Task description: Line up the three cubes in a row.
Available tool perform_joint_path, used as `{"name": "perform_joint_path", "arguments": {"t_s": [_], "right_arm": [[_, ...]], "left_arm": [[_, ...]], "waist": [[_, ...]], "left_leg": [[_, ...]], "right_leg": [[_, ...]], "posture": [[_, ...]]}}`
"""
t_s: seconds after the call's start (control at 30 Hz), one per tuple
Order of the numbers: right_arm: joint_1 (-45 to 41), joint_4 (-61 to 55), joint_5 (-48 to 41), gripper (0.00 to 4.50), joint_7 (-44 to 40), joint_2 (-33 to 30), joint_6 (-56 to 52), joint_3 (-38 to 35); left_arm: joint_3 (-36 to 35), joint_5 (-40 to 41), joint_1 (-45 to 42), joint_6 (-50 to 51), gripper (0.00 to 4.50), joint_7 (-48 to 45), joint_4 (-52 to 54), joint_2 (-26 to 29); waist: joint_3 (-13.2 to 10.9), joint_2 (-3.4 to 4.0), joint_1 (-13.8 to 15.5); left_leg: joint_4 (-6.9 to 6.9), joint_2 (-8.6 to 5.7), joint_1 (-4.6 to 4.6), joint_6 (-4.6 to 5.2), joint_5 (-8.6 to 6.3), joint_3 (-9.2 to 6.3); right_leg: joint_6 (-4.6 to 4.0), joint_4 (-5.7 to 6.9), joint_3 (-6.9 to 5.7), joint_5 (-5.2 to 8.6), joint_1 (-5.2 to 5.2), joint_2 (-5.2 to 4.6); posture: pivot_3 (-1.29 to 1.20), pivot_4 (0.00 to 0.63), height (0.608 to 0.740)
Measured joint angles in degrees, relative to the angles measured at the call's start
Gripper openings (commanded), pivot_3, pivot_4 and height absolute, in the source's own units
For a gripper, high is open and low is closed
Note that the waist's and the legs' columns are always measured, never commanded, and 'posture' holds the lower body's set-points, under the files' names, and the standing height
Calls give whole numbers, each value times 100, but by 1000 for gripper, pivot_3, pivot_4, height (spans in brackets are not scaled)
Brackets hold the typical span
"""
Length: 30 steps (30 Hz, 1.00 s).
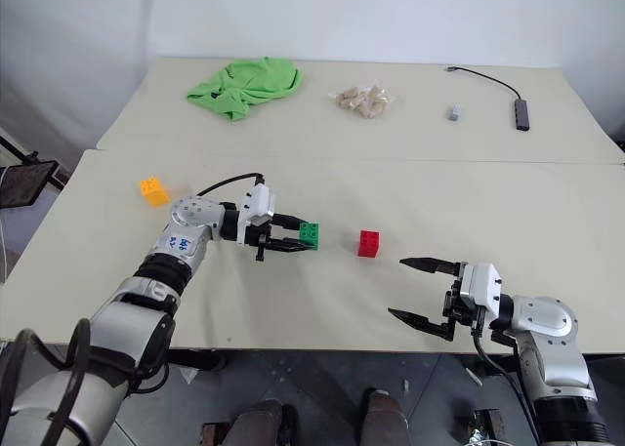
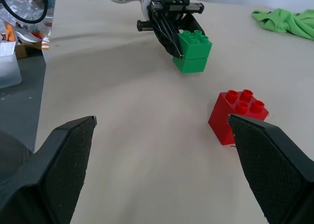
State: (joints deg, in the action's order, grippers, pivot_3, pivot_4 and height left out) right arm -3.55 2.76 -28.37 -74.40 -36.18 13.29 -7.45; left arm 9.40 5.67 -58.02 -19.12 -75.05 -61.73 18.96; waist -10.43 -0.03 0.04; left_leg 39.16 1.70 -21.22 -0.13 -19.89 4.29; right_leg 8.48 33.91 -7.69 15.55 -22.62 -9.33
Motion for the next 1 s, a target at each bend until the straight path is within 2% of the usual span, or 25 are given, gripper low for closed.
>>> {"name": "perform_joint_path", "arguments": {"t_s": [0.03,0.1,0.33,0.47,0.57,0.63,0.7,0.8,0.9,1.0], "right_arm": [[83,-109,0,4500,71,2,-25,-9],[175,-284,-1,4500,193,9,-95,-13],[194,-622,-108,4500,383,57,-407,50],[-50,-682,-233,4500,414,158,-668,149],[-556,-750,-438,4500,653,531,-981,272],[-719,-770,-449,4500,834,735,-1036,305],[-841,-828,-464,4500,991,875,-1142,373],[-1000,-990,-493,4500,1201,1133,-1265,500],[-1025,-1075,-466,4500,1280,1270,-1274,596],[-980,-1041,-420,4500,1251,1286,-1258,627]], "left_arm": [[9,-88,-69,-78,1489,43,-181,-40],[0,-189,-141,-160,2242,158,-426,-98],[-357,-148,-125,-394,4305,128,-461,-27],[-769,185,343,-295,4305,-69,192,371],[-1496,778,2055,9,4412,98,1965,1107],[-2147,1118,3462,383,4412,626,3320,1306],[-2623,1319,4489,754,4412,1252,4462,1318],[-3416,1539,5545,1153,4412,2251,5638,1192],[-4393,1734,6577,1339,4412,3523,6230,453],[-4633,1777,7151,1683,4412,4406,6514,-109]], "waist": [[-1,-1,4],[-2,-3,20],[-3,-6,26],[-2,-3,-47],[-1,2,-261],[-3,3,-287],[-7,-4,-188],[-8,-5,20],[-2,2,41],[-3,-1,123]], "left_leg": [[1,0,0,0,0,0],[2,0,-2,1,-1,-1],[3,0,-2,2,-1,-2],[-1,4,4,2,-1,-2],[-15,12,17,-5,-5,-9],[-10,14,10,-12,-9,-35],[3,9,-1,-8,-12,-42],[28,5,3,0,-15,-56],[34,4,14,18,-30,-66],[47,3,1,17,-32,-44]], "right_leg": [[0,0,0,0,0,0],[0,0,0,0,0,-1],[1,1,0,0,0,-1],[1,8,1,0,-2,0],[-2,24,8,1,-16,3],[-2,34,-1,1,-19,0],[-2,31,-3,1,-16,-5],[0,19,-1,0,13,-9],[2,8,23,-2,17,-12],[5,18,6,-3,14,-10]], "posture": [[0,150,740],[0,150,740],[0,150,740],[0,150,740],[0,150,740],[0,150,740],[0,150,740],[0,150,740],[0,150,740],[0,150,740]]}}
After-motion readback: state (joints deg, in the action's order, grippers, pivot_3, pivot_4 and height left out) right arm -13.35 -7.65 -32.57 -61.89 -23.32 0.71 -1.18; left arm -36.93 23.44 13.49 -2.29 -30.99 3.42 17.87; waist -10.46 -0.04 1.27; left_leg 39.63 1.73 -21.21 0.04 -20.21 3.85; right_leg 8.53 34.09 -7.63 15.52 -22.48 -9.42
